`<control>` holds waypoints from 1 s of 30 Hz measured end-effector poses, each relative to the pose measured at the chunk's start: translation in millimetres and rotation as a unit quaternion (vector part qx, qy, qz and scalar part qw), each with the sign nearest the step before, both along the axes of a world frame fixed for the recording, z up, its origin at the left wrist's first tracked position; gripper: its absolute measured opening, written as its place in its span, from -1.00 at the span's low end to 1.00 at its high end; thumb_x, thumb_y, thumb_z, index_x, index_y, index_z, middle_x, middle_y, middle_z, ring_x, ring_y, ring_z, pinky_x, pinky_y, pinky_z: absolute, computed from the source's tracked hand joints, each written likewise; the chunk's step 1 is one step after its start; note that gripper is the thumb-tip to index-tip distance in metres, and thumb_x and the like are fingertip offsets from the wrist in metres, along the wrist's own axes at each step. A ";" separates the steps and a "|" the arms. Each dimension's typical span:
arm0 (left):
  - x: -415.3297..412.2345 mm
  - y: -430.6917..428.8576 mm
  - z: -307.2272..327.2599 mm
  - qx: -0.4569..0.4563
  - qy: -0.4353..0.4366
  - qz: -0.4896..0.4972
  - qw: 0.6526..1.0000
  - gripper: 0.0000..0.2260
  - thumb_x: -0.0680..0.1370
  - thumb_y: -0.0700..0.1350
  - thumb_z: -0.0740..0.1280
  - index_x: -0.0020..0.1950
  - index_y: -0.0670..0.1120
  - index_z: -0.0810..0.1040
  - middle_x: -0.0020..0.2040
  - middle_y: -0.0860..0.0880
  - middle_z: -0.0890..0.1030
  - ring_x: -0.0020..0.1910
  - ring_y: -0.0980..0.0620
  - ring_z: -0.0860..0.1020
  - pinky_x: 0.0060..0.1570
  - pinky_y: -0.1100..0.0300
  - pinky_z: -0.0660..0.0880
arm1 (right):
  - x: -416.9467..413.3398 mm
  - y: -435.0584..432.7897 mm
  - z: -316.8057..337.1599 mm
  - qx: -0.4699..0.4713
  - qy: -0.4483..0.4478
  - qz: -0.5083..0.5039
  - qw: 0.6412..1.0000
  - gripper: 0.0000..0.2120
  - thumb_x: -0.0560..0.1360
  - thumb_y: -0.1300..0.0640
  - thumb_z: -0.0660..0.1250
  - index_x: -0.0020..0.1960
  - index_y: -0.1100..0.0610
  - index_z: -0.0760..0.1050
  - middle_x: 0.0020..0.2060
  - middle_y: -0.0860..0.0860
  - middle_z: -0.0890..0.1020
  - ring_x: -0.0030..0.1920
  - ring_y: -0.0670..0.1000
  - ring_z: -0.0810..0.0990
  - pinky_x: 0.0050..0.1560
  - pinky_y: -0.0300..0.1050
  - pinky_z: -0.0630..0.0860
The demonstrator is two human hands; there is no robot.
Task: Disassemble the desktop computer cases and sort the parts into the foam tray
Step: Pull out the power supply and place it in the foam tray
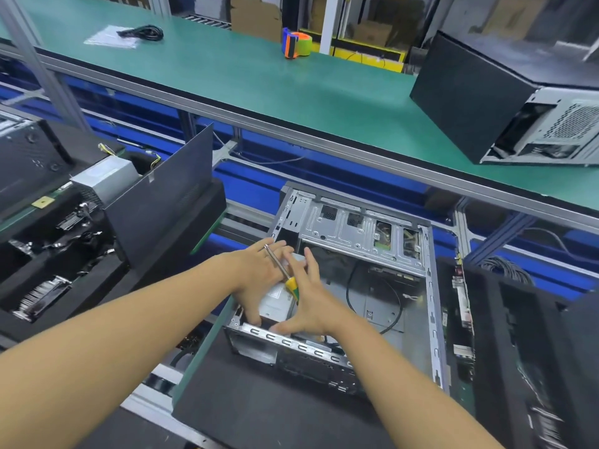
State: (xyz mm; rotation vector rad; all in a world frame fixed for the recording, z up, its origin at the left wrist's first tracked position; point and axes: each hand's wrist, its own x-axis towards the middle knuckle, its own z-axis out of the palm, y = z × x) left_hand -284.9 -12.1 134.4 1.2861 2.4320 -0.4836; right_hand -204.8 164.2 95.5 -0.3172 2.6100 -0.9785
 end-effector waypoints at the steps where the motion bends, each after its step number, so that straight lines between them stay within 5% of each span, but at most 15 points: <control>1: 0.4 -1.1 1.1 0.018 0.000 -0.009 1.000 0.25 0.19 0.40 0.41 0.59 0.09 -0.33 0.61 -0.17 -0.03 0.60 -0.14 -0.13 0.55 -0.16 -0.19 | -0.5 -0.4 0.1 0.005 -0.005 -0.002 1.000 0.35 0.19 -0.18 0.64 0.47 -0.45 -0.41 0.46 -0.24 -0.55 0.49 0.16 0.35 0.18 -0.02 0.52; 4: 0.4 -4.1 2.7 0.072 0.021 -0.041 0.996 0.07 0.16 0.41 0.39 0.52 0.10 -0.03 0.49 -0.12 0.22 0.44 -0.12 0.18 0.45 -0.12 0.10 | -4.2 0.7 0.3 0.008 -0.012 -0.009 1.000 0.34 0.20 -0.15 0.63 0.47 -0.44 -0.42 0.52 -0.15 -0.40 0.22 0.16 0.53 -0.04 -0.17 0.49; 7: 0.7 -4.6 2.0 0.085 0.030 -0.047 0.995 -0.07 0.15 0.45 0.34 0.43 0.05 0.27 0.44 -0.08 0.30 0.37 -0.11 0.26 0.38 -0.11 0.17 | -8.2 3.8 -1.7 -0.013 -0.005 -0.003 1.000 0.32 0.20 -0.12 0.63 0.49 -0.44 -0.37 0.52 -0.16 -0.28 0.12 0.07 0.49 -0.18 -0.35 0.39; 12: -7.7 -6.4 0.5 0.093 0.024 -0.042 0.995 -0.05 0.15 0.43 0.36 0.46 0.10 0.21 0.46 -0.07 0.26 0.44 -0.14 0.21 0.41 -0.14 0.14 | -10.8 -0.2 -6.7 -0.074 0.031 -0.023 0.997 0.29 0.16 -0.08 0.64 0.52 -0.45 -0.23 0.50 -0.20 -0.15 0.30 -0.01 0.42 0.13 -0.12 0.57; 17: -18.9 -3.2 -0.1 0.071 0.065 -0.064 0.993 -0.01 0.14 0.46 0.32 0.46 0.04 0.17 0.45 -0.15 0.27 0.42 -0.19 0.24 0.37 -0.14 0.20 | -18.0 -2.0 -9.8 -0.088 0.045 -0.048 0.994 0.28 0.16 -0.08 0.65 0.55 -0.39 -0.18 0.53 -0.14 -0.10 0.41 0.01 0.37 0.25 0.02 0.54; 20: -24.1 -0.8 -0.7 0.066 0.060 -0.057 0.994 -0.03 0.13 0.48 0.30 0.44 0.06 0.18 0.36 -0.19 0.32 0.35 -0.19 0.28 0.35 -0.15 0.21 | -17.7 -1.3 -11.7 -0.124 0.034 -0.067 0.989 0.26 0.17 -0.08 0.65 0.53 -0.45 -0.17 0.60 -0.11 -0.17 0.56 -0.23 0.05 0.40 -0.01 0.36; 22: -24.8 -1.6 -2.0 0.079 0.044 -0.047 0.995 -0.04 0.14 0.47 0.32 0.46 0.13 0.16 0.37 -0.21 0.28 0.39 -0.21 0.22 0.37 -0.14 0.19 | -12.3 2.0 -14.2 -0.140 0.031 -0.074 0.987 0.21 0.20 -0.12 0.64 0.52 -0.47 -0.15 0.59 -0.23 -0.22 0.42 -0.53 -0.13 0.35 -0.20 0.22; 25: -21.1 -4.5 -4.3 0.118 0.003 -0.021 0.993 -0.04 0.16 0.40 0.38 0.50 0.27 0.08 0.44 -0.18 0.14 0.49 -0.18 0.04 0.43 -0.13 0.08 | 0.7 19.1 -15.0 -0.185 0.002 -0.114 0.976 0.07 0.23 -0.22 0.61 0.50 -0.47 -0.03 0.51 -0.40 0.01 0.33 -0.48 0.26 0.21 -0.44 0.31; 27: -17.7 -4.4 -4.6 0.128 -0.008 -0.016 0.992 -0.04 0.15 0.37 0.40 0.49 0.31 0.07 0.48 -0.21 0.08 0.50 -0.21 0.02 0.44 -0.14 0.06 | 6.2 31.6 -16.7 -0.197 -0.024 -0.174 0.965 -0.16 0.38 -0.22 0.52 0.50 -0.33 0.11 0.42 -0.28 0.25 0.03 -0.34 0.54 -0.04 -0.33 0.55; 30: -16.7 -2.8 -1.2 0.110 -0.013 -0.013 0.994 -0.05 0.15 0.35 0.41 0.47 0.32 0.05 0.49 -0.23 0.06 0.51 -0.22 0.02 0.46 -0.14 0.05 | 4.2 37.4 -19.3 -0.238 -0.058 -0.290 0.925 -0.54 0.57 -0.02 0.37 0.40 -0.13 0.28 0.24 -0.10 0.46 -0.34 -0.09 0.53 -0.36 -0.08 0.62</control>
